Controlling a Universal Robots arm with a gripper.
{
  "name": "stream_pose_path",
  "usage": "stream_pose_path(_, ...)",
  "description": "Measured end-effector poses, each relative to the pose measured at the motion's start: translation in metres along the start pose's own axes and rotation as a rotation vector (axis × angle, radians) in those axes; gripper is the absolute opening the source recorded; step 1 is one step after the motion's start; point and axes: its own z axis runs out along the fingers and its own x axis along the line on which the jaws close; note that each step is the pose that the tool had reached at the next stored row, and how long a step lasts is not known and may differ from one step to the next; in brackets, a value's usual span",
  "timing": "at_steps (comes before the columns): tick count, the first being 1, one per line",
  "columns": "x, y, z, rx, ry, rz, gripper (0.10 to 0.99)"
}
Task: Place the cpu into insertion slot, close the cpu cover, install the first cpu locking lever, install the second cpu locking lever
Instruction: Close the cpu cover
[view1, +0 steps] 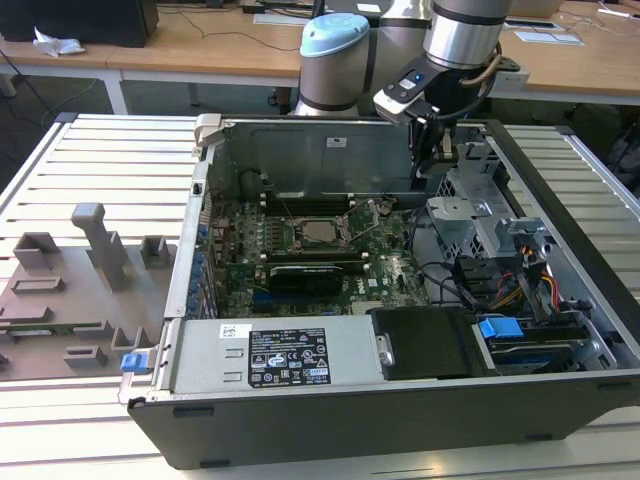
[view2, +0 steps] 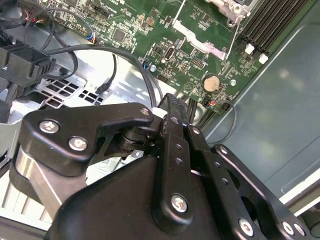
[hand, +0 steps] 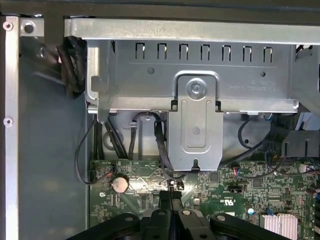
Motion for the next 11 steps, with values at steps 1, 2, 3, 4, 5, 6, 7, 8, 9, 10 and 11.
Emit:
stream_pose_path(1, 0.0000, -0.0007, 0.0005, 0.000, 0.0000, 0.000, 0.106)
stream_pose_path(2, 0.0001, -0.0013, 0.0010, 0.000, -0.0002, 0.000, 0.106)
stream_pose_path(3, 0.0001, -0.0022, 0.0026, 0.000, -0.0002, 0.000, 0.106)
stream_pose_path(4, 0.0002, -0.0028, 0.0037, 0.000, -0.0001, 0.000, 0.106)
stream_pose_path(5, 0.0003, -0.0029, 0.0053, 0.000, -0.0001, 0.000, 0.106)
stream_pose_path(6, 0.0003, -0.0030, 0.0070, 0.000, -0.0001, 0.000, 0.106)
stream_pose_path(7, 0.0004, -0.0030, 0.0084, 0.000, -0.0001, 0.000, 0.106)
stream_pose_path(8, 0.0004, -0.0030, 0.0091, 0.000, -0.0001, 0.000, 0.106)
stream_pose_path(9, 0.0004, -0.0030, 0.0099, 0.000, -0.0001, 0.000, 0.106)
stream_pose_path(10, 0.0004, -0.0030, 0.0105, 0.000, -0.0002, 0.000, 0.106)
stream_pose_path(11, 0.0005, -0.0030, 0.0118, 0.000, -0.0001, 0.000, 0.106)
